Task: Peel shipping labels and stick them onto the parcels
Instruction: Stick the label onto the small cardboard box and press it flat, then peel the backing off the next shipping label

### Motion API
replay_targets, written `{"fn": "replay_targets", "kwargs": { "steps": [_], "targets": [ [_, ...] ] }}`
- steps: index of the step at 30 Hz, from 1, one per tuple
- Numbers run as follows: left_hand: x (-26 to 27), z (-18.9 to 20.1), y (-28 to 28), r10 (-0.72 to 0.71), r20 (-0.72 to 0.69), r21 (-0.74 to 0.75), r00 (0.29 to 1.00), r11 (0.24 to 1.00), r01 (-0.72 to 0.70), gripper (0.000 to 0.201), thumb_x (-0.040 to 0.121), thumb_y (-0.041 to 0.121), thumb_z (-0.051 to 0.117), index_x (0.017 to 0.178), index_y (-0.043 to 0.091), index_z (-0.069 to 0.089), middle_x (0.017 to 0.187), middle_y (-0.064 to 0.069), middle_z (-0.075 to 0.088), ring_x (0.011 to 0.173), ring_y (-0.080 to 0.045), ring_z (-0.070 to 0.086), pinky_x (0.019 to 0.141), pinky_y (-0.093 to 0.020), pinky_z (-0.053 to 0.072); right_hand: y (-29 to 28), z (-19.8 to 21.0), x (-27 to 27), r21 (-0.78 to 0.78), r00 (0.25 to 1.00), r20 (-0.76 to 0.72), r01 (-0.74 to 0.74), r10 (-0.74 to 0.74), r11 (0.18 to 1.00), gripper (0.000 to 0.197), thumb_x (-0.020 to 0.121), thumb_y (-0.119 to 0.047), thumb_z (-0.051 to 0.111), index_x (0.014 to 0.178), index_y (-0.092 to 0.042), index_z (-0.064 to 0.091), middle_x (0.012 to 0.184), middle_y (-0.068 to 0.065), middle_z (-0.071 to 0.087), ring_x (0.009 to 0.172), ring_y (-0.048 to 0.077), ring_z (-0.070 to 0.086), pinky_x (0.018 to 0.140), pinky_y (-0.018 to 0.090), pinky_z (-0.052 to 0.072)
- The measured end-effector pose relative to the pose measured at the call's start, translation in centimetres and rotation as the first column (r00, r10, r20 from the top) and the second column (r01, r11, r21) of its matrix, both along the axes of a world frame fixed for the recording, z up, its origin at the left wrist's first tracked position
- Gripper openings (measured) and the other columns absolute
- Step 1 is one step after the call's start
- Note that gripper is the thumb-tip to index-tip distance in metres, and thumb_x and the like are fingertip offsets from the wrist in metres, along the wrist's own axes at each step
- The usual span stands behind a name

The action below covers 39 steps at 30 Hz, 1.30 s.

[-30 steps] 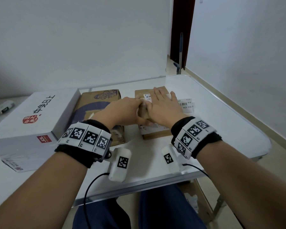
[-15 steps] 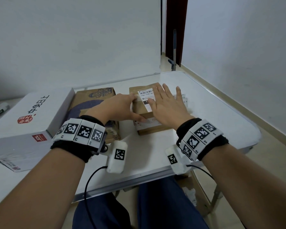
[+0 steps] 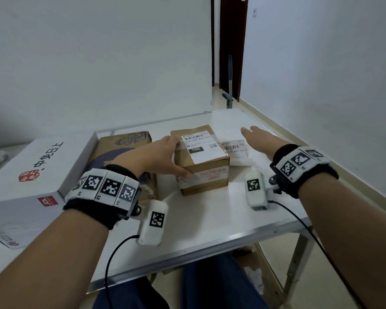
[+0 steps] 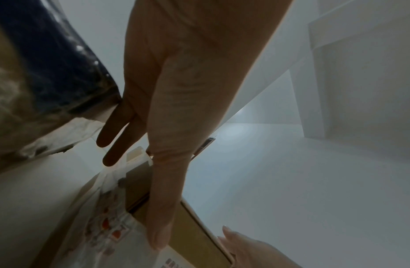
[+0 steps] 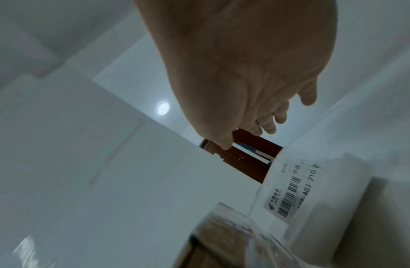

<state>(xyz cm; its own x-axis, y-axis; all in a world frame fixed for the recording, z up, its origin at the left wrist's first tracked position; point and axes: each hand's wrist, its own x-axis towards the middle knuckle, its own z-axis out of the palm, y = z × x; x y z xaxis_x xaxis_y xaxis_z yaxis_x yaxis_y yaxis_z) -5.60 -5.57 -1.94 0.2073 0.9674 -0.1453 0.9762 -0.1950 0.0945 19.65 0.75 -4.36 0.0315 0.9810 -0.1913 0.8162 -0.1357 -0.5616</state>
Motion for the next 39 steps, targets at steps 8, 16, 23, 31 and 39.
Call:
{"fn": "replay_targets", "kwargs": {
  "steps": [8,16,23,31,39],
  "targets": [
    [0.6,2.2,1.3,-0.014,0.057,-0.095,0.998,0.995,0.019,0.083,0.08,0.068,0.053,0.149,0.029,0.026,0.159,0.005,0.015,0.141,-0.021,0.028,0.114,-0.039,0.024,4.2,-2.5,1.0,-0.093,0.999,0.0,0.034,-0.034,0.995,0.055,0.096,-0.01,0.05,0.146,0.002,0.032,0.149,0.021,0.037,0.138,0.033,0.036,0.107,0.035,0.034],
    [-0.6,3.9,3.7,0.105,0.137,0.068,0.985,0.991,-0.116,0.043,0.094,0.049,0.05,0.124,0.021,0.061,0.121,-0.004,0.062,0.112,-0.022,0.056,0.092,-0.031,0.04,6.9,-3.3,1.7,-0.127,0.998,0.02,0.059,-0.057,0.99,0.015,0.086,-0.02,0.068,0.083,-0.011,0.057,0.08,0.003,0.054,0.059,0.011,0.042,0.055,0.024,0.036],
    [-0.3,3.6,4.7,0.129,0.268,0.09,0.955,0.983,-0.158,0.032,0.092,0.041,0.056,0.114,0.021,0.067,0.113,-0.004,0.065,0.106,-0.022,0.061,0.09,-0.034,0.049,7.1,-3.4,1.8,-0.02,0.98,-0.148,0.13,-0.132,0.991,0.032,0.086,-0.016,0.067,0.114,-0.001,0.065,0.081,0.004,0.061,0.059,0.012,0.049,0.054,0.02,0.04],
    [0.7,3.7,4.9,0.065,0.288,0.209,0.955,0.969,-0.129,0.029,0.096,0.031,0.053,0.118,0.018,0.066,0.127,-0.002,0.061,0.116,-0.02,0.054,0.086,-0.024,0.034,6.0,-3.4,2.5,0.153,0.909,-0.327,0.322,-0.26,0.934,0.028,0.091,-0.016,0.061,0.117,-0.004,0.066,0.093,0.004,0.063,0.092,0.021,0.056,0.095,0.034,0.049],
    [1.2,3.9,4.6,0.038,0.399,0.291,0.916,0.942,-0.166,0.023,0.094,0.024,0.051,0.108,0.019,0.068,0.094,0.003,0.065,0.084,-0.013,0.059,0.058,-0.017,0.038,4.1,-1.1,1.8,0.373,0.84,-0.443,0.49,-0.312,0.788,0.022,0.093,-0.017,0.054,0.109,-0.012,0.068,0.113,0.008,0.067,0.097,0.031,0.066,0.083,0.035,0.055]
  ]
}}
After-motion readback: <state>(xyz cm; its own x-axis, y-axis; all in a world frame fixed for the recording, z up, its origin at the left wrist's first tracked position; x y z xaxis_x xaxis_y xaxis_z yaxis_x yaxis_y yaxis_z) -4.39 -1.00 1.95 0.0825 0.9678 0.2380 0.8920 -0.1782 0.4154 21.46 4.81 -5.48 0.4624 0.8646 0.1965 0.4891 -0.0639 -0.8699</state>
